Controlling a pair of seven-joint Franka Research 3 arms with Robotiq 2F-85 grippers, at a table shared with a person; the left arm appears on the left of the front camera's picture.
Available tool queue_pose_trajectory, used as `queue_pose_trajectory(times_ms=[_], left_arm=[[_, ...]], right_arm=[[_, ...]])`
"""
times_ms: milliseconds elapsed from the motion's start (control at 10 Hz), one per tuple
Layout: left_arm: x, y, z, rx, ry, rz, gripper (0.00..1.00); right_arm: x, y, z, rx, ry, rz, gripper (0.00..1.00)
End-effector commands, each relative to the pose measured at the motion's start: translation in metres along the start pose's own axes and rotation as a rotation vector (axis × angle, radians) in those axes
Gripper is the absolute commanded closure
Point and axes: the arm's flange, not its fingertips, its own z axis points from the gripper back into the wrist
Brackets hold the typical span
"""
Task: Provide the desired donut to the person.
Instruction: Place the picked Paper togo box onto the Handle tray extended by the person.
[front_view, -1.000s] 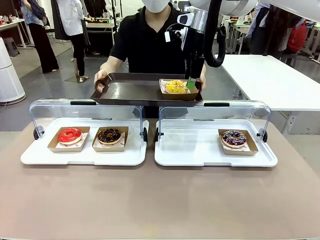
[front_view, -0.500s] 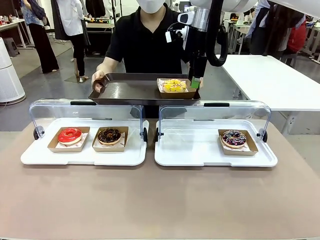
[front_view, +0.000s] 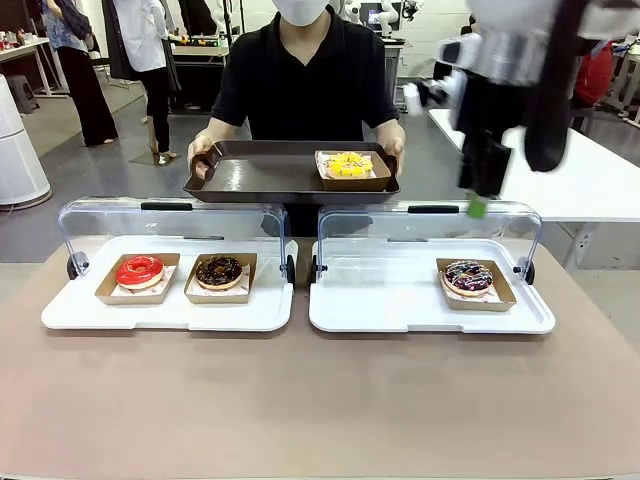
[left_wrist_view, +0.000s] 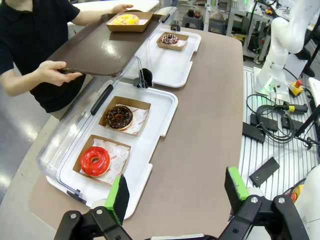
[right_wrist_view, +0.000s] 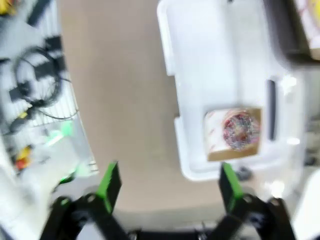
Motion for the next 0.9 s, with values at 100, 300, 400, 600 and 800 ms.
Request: queue_pose_trajectory(times_ms=[100,300,400,600,800], left_arm=[[0.000,0.000,0.001,-0.002,-0.020,-0.015,0.00],[0.000,0.000,0.001,-0.002,-0.020,-0.015,0.00],[0.000,0.000,0.001,-0.002,-0.020,-0.015,0.00],[0.000,0.000,0.001,-0.002,-0.020,-0.015,0.00],[0.000,0.000,0.001,-0.002,-0.020,-0.015,0.00]], right_arm=[[-0.064,0.010,-0.025,-0.046,-0.111,-0.062,0.00],[-0.078,-0.002,-0.031,-0.026,-0.149,-0.076,0.00],[-0.080,-0.007,-0.033,-0.016,-0.162,-0.076,0.00],[-0.089,-0.001,-0.029,-0.029,-0.115,-0.107,0.00],[-0.089,-0.001,-0.029,-0.029,-0.115,-0.107,0.00]])
